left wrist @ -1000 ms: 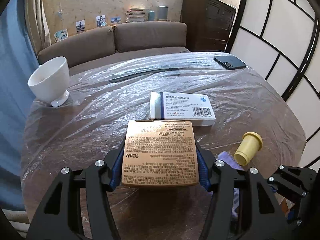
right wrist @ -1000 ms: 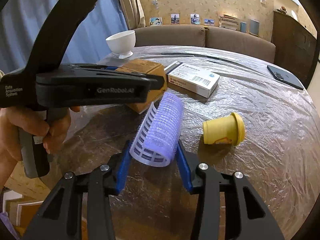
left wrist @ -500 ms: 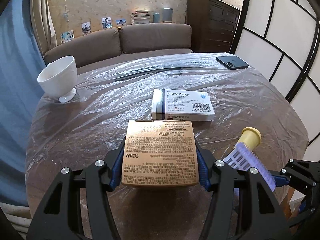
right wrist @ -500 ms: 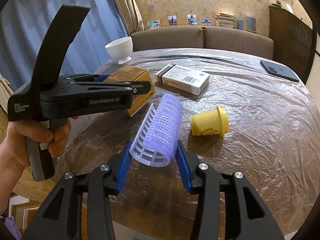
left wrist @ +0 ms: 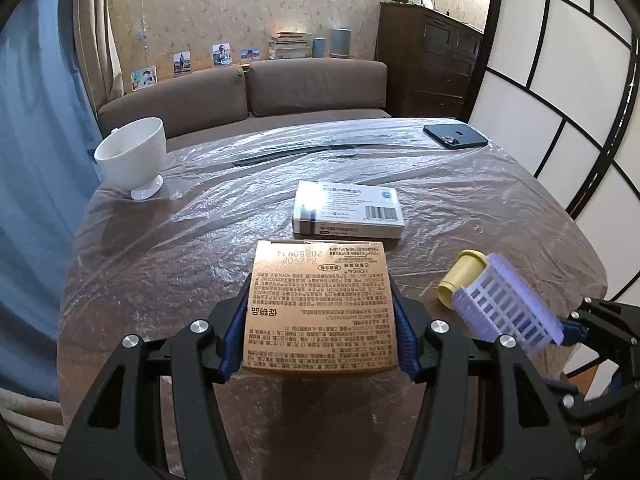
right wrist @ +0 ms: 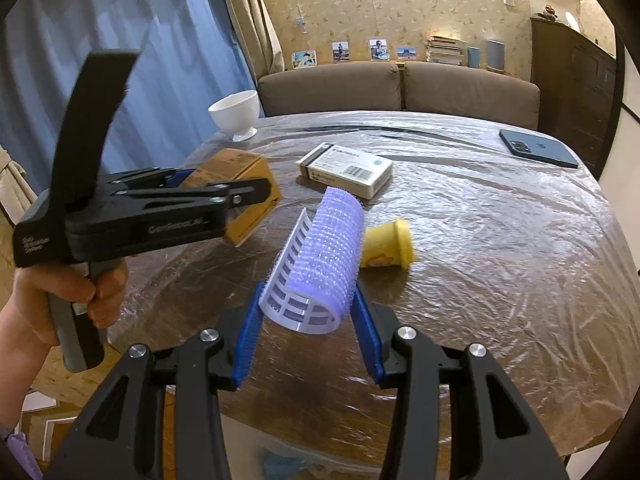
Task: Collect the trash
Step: 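Carry the brown box and purple roller toward the white bin with both tools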
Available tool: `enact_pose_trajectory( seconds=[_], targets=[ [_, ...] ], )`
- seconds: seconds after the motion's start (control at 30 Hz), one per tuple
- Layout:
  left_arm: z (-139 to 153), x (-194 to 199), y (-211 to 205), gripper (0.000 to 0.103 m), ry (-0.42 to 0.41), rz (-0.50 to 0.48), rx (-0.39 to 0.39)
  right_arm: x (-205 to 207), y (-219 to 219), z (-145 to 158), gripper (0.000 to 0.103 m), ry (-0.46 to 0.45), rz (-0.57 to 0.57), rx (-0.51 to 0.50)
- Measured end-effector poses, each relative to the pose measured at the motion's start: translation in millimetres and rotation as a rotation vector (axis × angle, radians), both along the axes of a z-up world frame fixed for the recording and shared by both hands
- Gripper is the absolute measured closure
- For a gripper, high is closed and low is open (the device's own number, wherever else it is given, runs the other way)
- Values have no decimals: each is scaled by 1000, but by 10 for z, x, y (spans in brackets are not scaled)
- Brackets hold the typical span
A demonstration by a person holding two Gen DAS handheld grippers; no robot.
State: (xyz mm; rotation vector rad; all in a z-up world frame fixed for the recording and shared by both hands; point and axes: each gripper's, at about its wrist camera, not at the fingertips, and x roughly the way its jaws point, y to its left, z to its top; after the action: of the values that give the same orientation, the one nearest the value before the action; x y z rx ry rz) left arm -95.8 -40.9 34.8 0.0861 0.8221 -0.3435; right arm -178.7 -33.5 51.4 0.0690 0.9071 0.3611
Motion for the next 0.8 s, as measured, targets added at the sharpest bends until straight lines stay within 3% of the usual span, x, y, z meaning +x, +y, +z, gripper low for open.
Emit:
enact_pose_trajectory(
  seconds=[0.8],
  targets=[
    [32,-591,-135,43,8,13,-40,-230,-293,47,60,5,5,-28]
  ],
)
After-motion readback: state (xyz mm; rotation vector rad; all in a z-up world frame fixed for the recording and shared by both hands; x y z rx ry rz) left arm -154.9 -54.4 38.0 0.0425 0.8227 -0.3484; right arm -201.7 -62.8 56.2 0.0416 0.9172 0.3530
